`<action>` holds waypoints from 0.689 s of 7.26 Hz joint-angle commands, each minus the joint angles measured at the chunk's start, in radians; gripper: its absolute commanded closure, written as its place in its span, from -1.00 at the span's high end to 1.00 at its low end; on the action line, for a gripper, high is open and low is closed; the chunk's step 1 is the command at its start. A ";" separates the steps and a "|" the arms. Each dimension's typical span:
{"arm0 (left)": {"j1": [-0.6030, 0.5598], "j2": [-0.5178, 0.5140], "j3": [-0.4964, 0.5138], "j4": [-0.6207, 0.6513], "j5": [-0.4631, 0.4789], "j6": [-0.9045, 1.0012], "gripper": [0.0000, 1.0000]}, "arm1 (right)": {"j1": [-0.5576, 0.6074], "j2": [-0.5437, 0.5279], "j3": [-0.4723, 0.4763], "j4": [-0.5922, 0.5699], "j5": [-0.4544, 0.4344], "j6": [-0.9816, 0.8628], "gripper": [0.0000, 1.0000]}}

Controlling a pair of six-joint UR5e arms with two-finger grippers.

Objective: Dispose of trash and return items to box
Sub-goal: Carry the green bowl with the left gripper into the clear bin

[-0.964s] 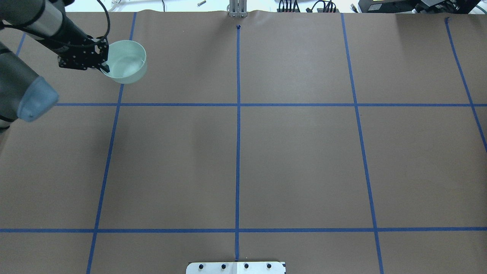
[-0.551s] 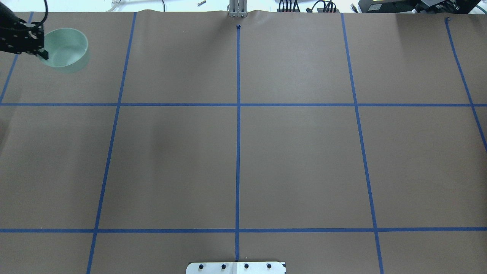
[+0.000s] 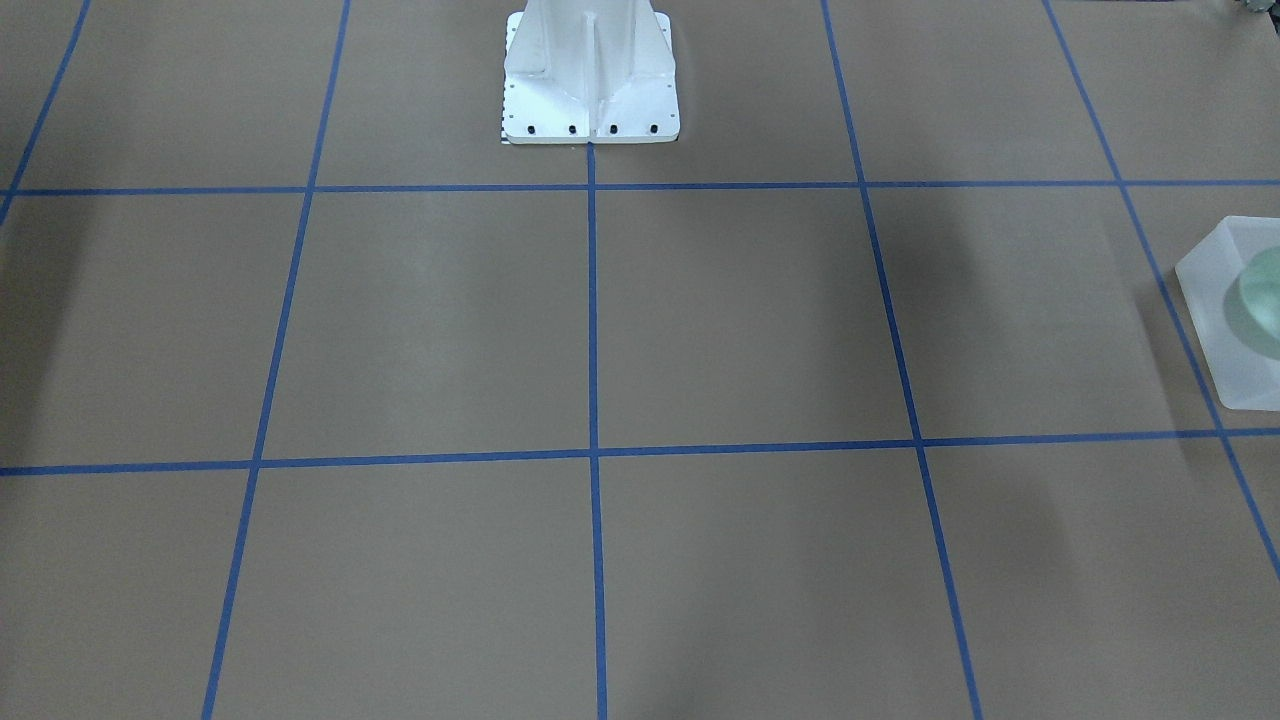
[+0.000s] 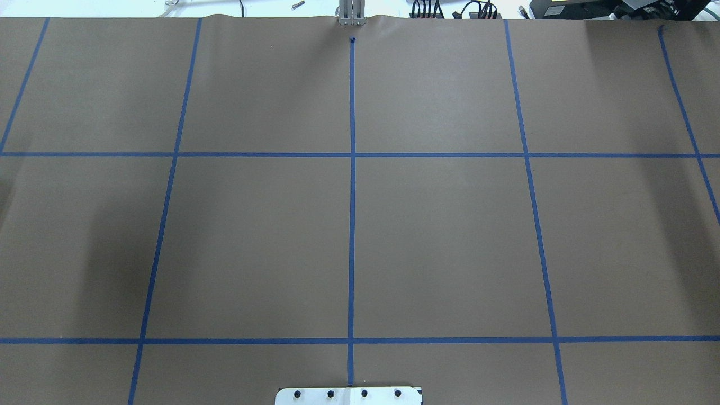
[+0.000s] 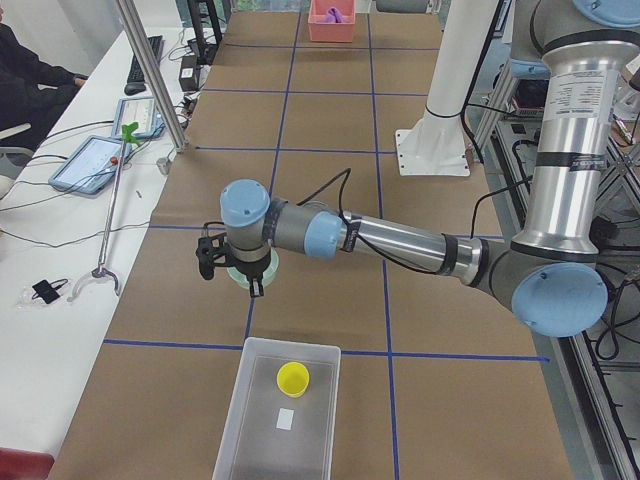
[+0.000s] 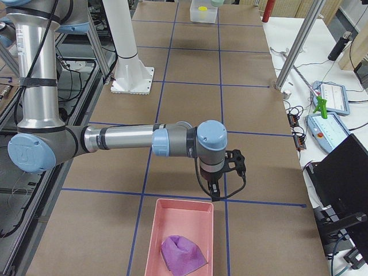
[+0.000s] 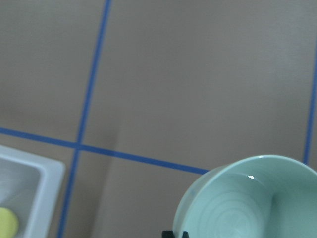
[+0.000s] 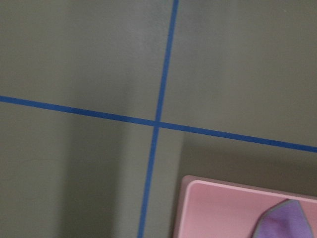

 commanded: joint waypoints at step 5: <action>-0.228 0.011 0.533 -0.320 -0.004 -0.025 -1.00 | -0.111 0.007 0.133 -0.046 0.070 0.185 1.00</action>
